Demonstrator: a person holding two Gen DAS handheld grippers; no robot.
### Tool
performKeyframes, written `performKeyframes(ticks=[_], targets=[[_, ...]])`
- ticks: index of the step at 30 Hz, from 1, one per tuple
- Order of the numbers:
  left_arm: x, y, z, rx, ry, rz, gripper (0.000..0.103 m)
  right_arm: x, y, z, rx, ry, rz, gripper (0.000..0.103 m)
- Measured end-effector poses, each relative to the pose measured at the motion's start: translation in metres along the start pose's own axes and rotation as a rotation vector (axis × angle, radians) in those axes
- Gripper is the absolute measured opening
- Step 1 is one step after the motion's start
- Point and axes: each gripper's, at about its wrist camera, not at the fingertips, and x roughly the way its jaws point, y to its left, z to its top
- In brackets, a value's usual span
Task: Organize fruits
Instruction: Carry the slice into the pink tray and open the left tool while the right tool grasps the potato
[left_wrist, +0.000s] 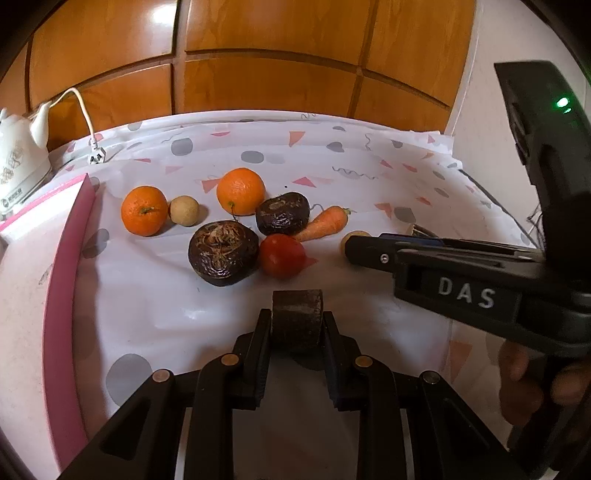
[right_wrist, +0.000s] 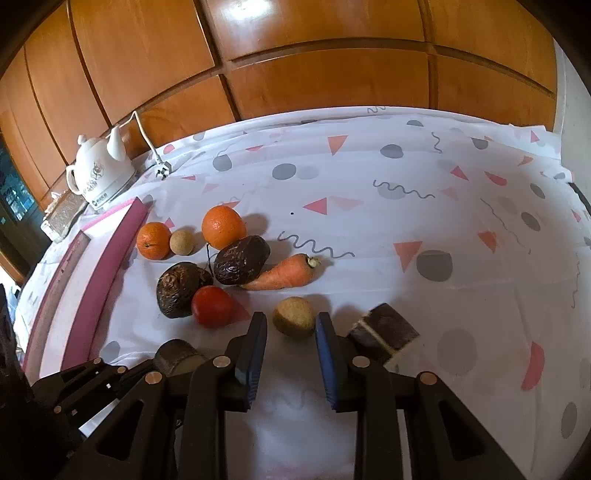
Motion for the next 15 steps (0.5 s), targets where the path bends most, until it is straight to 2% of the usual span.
performKeyframes(ticks=[5,9,15], targets=[[0.001,0.0,0.001,0.012,0.006,-0.001,0.027,0.014,0.0,0.002,-0.022,0.02,-0.023,0.027],[0.0,0.002,0.003,0.001,0.014,-0.019,0.024,0.016,0.004,-0.003,-0.059,-0.013,-0.053,0.026],[-0.006,0.004,0.004,-0.015,0.033,-0.027,0.024,0.016,0.002,-0.004,-0.055,-0.022,-0.048,0.027]])
